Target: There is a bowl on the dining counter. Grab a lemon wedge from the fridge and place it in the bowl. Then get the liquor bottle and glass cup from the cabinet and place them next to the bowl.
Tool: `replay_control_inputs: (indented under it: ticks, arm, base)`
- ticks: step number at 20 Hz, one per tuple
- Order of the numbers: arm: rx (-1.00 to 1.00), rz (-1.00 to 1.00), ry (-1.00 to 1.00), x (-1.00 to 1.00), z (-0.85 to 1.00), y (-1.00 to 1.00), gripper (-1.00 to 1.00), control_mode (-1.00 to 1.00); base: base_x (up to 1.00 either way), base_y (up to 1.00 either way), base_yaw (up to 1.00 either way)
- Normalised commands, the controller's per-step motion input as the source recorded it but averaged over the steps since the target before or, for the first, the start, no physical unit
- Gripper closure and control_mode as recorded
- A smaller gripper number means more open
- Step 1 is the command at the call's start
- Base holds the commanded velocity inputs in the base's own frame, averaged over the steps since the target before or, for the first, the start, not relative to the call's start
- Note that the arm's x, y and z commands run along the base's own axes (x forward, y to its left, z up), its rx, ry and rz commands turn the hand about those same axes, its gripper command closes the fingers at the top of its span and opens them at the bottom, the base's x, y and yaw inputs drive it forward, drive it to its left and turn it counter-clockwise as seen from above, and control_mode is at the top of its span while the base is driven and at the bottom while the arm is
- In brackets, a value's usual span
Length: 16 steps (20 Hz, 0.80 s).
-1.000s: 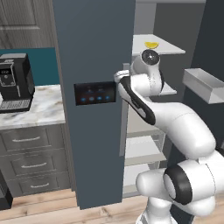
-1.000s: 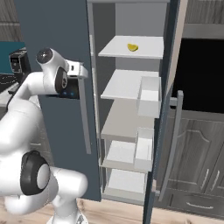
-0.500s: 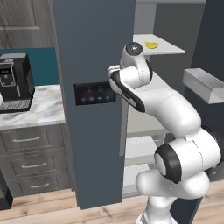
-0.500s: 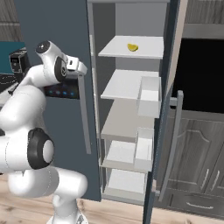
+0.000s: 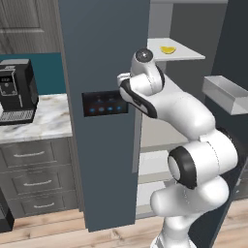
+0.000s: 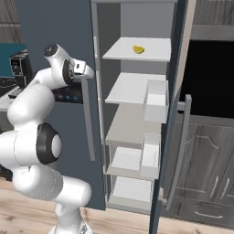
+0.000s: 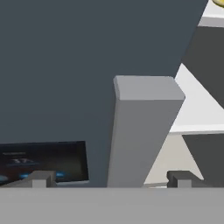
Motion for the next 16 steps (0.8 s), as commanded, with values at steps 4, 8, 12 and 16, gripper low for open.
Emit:
replay_control_inputs:
  ticks: [4,8,12,16]
  arm:
    - [0.0,0.0,0.0,0.23,-0.12,-0.05,-1.0,-1.0]
    - [0.0,0.0,0.0,0.11,-0.08,-0.14,-1.0,-1.0]
    - [0.0,0.0,0.0,0.2,-0.12,-0.15,-1.0,-1.0]
    - [0.0,0.0,0.0,0.19,-0.1,-0.11,-1.0,-1.0]
  base:
    - [0.0,0.0,0.0]
    - [0.0,0.0,0.0]
    - [0.0,0.0,0.0]
    - [0.0,0.0,0.0]
